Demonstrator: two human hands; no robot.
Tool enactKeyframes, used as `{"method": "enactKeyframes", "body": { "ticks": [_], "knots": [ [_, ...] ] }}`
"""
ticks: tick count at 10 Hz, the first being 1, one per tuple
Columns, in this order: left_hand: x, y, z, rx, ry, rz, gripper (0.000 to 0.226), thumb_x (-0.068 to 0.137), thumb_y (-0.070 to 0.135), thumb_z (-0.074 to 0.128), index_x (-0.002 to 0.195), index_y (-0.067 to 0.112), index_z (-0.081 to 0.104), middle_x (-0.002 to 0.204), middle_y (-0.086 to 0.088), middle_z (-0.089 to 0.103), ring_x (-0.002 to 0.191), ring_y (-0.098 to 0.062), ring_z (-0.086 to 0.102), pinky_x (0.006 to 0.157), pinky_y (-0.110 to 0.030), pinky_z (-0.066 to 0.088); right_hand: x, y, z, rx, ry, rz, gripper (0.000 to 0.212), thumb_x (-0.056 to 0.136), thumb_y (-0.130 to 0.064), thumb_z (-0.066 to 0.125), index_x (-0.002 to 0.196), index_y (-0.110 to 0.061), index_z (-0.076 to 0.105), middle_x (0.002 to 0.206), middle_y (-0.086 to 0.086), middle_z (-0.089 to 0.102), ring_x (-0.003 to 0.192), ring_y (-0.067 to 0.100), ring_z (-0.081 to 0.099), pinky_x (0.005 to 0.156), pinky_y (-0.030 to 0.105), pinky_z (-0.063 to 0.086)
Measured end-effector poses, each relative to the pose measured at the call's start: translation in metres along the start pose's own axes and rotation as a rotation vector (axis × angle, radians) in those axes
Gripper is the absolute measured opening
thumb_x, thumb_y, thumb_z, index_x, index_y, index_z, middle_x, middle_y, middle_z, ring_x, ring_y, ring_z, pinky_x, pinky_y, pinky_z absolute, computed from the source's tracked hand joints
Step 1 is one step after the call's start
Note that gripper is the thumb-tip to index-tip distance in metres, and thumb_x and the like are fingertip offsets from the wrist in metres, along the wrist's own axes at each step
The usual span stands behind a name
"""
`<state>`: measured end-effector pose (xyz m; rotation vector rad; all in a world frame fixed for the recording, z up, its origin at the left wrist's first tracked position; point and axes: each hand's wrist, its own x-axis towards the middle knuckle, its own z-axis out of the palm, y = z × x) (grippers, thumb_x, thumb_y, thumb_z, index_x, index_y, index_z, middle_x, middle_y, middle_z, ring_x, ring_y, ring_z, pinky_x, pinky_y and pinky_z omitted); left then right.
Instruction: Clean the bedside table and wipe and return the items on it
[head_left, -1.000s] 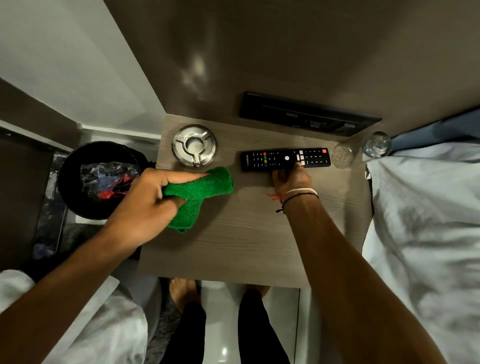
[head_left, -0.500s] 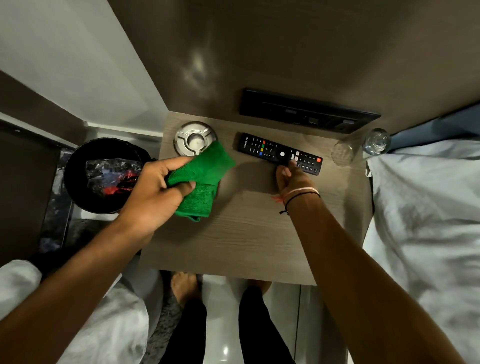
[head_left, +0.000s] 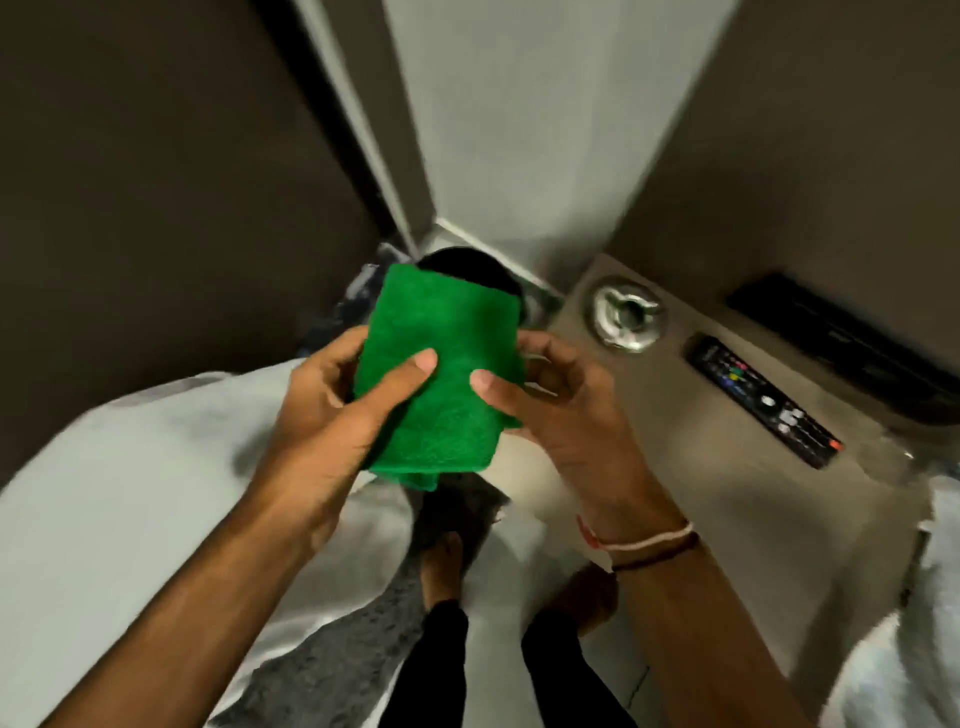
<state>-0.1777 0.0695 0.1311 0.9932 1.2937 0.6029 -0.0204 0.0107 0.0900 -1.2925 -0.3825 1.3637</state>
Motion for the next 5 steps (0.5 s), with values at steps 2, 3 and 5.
{"method": "enactKeyframes", "body": {
  "ticks": [2, 3, 5],
  "knots": [
    [-0.056, -0.008, -0.187, 0.244, 0.346, -0.146, 0.022, 0.093, 0.025, 0.061, 0.090, 0.005, 0.070, 0.094, -0.010, 0.069, 0.093, -0.026, 0.064, 0.080, -0.042, 0.052, -0.015, 0.067, 0.150, -0.429, -0.275, -0.021, 0.042, 0.067, -0.014, 0.093, 0.096, -0.019, 0.063, 0.069, -0.012, 0.062, 0.071, 0.011, 0.065, 0.069, 0.033, 0.060],
    [-0.085, -0.029, -0.250, 0.324, 0.382, -0.254, 0.026, 0.087, 0.029, 0.069, 0.089, 0.004, 0.070, 0.088, -0.016, 0.068, 0.085, -0.030, 0.064, 0.076, -0.039, 0.053, -0.034, 0.115, 0.209, -0.581, -0.372, 0.036, 0.041, 0.067, -0.022, 0.093, 0.098, -0.020, 0.066, 0.073, -0.012, 0.055, 0.071, 0.011, 0.059, 0.069, 0.029, 0.055],
    [-0.083, -0.058, -0.284, 0.793, 0.422, -0.239, 0.044, 0.081, 0.027, 0.079, 0.120, 0.015, 0.061, 0.095, -0.011, 0.071, 0.097, -0.035, 0.070, 0.088, -0.048, 0.056, -0.045, 0.147, 0.235, -0.883, -0.367, 0.090, 0.043, 0.078, -0.021, 0.082, 0.117, -0.016, 0.065, 0.104, 0.012, 0.071, 0.101, 0.030, 0.066, 0.094, 0.041, 0.056]
  ]
}}
